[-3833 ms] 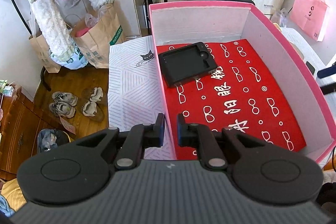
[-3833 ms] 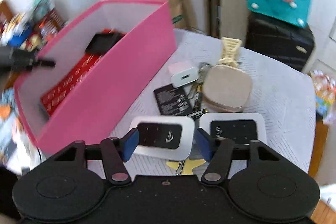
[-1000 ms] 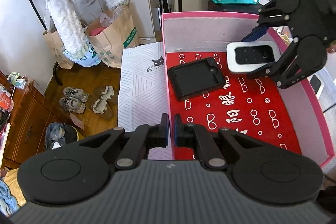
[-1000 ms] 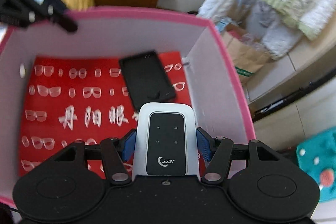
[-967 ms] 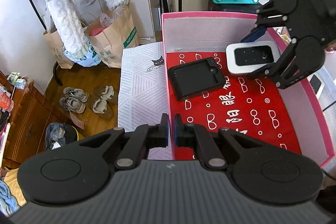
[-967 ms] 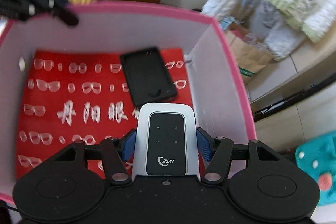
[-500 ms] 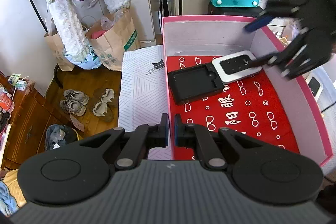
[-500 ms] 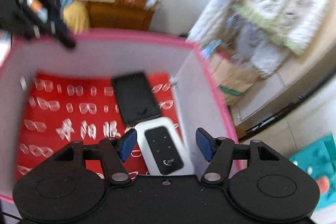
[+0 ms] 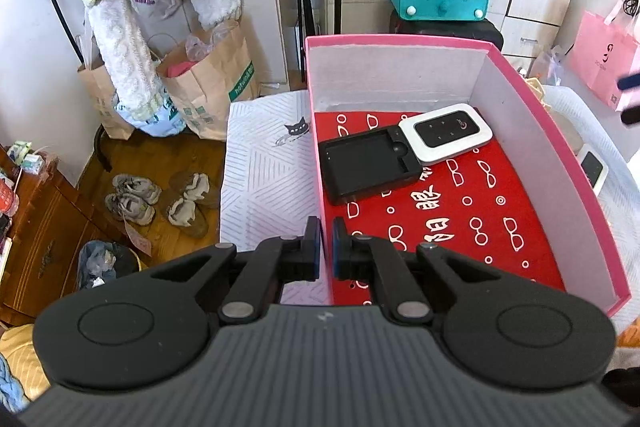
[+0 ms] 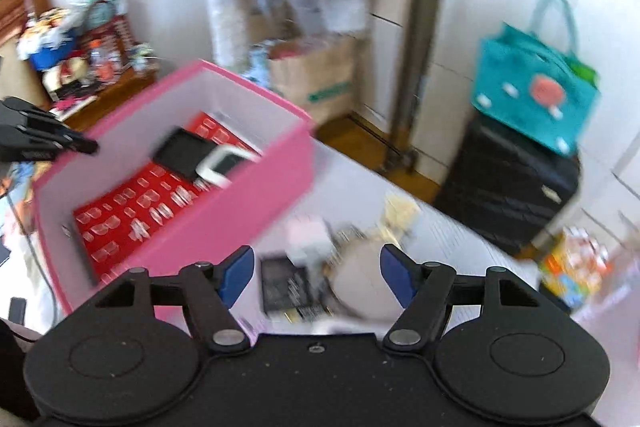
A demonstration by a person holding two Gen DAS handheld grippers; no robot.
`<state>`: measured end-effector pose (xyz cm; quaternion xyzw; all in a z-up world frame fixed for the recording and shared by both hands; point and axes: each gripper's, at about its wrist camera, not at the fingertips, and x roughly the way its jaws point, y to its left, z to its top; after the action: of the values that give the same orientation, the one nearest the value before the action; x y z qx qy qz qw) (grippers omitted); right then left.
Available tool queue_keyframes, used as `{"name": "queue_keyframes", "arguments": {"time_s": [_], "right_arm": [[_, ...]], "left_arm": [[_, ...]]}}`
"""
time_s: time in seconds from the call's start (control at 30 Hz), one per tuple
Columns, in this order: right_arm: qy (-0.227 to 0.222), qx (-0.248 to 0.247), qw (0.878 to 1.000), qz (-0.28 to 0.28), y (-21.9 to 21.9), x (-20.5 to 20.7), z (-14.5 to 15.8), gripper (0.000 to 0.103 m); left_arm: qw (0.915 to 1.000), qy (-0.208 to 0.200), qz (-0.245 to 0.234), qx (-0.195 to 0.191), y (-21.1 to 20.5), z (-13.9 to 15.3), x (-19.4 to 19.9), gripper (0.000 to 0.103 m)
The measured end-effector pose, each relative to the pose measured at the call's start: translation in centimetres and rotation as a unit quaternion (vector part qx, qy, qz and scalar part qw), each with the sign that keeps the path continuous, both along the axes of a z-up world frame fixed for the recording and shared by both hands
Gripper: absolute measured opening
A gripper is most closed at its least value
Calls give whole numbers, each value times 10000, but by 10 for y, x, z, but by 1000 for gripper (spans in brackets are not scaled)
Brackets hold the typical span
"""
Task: Organize rigid objects
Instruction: 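Grasp the white Wi-Fi router with the right tool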
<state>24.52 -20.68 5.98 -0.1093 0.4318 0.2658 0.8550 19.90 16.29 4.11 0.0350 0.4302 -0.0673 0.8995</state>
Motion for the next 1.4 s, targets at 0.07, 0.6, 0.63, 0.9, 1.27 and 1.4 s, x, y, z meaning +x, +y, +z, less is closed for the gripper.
{"name": "queue_keyframes", "arguments": {"time_s": [0.07,0.6,0.63,0.9,1.27,1.4], "right_arm": [[62,62,9996,-254,-15,-9,-18,74],[1304,784,9803,-1261,-43,-8,-104,82],[1344,775,9791,-1315,-42,-5,-107,87],[1198,726,9765,-1640,-38,9,-115,96],[205,-134,9816,-1895,-18,5,-128,95],[194,-207,9850,-1702,-27,1,-120,82]], "left_arm": [[10000,3,-16,-27,-1,0,-1,5],[10000,30,-74,8,2,0,-2,5],[10000,29,-73,9,2,0,-2,6],[10000,44,-75,-2,1,1,-2,6],[9999,67,-90,1,1,0,-3,7],[9999,73,-113,56,-1,0,-5,7]]}}
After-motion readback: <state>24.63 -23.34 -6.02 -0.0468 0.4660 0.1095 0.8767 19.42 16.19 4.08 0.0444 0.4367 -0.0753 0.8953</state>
